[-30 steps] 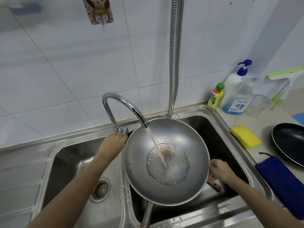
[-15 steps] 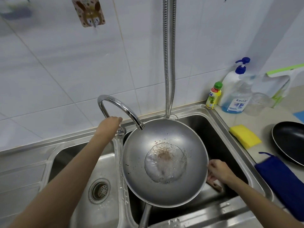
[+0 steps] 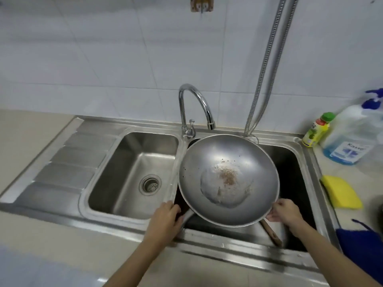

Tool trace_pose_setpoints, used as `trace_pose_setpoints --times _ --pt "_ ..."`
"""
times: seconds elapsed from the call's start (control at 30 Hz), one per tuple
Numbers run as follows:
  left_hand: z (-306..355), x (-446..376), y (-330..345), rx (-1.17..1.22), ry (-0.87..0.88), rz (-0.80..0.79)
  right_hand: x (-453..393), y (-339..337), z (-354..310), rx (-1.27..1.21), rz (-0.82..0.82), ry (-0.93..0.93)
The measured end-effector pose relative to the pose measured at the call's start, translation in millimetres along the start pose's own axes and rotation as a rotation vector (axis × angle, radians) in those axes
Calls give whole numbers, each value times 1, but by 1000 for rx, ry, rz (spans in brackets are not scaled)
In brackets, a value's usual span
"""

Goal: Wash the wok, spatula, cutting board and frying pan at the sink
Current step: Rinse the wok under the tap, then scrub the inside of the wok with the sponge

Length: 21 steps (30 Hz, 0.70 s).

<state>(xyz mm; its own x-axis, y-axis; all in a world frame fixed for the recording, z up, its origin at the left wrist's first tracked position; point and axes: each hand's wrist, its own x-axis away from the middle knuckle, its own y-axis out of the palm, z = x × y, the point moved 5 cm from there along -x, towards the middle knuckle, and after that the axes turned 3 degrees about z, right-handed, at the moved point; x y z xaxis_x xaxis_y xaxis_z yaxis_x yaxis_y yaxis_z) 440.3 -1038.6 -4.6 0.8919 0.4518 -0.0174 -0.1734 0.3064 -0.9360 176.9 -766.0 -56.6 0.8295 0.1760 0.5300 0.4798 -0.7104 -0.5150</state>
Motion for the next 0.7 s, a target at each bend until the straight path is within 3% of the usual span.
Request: trace_pose_setpoints --times 0.13,0.33,0.6,0.7 --pt "-6 44 6 -115 -112 22 -5 2 4 -38 -16 4" --pt "0 71 4 -429 -476 -179 -10 11 17 -91 -19 -10" --pt "3 68 -3 -384 -468 -279 -11 16 21 -139 -19 -11" --pt "3 67 -4 -315 -488 -288 -3 9 19 61 16 -143"
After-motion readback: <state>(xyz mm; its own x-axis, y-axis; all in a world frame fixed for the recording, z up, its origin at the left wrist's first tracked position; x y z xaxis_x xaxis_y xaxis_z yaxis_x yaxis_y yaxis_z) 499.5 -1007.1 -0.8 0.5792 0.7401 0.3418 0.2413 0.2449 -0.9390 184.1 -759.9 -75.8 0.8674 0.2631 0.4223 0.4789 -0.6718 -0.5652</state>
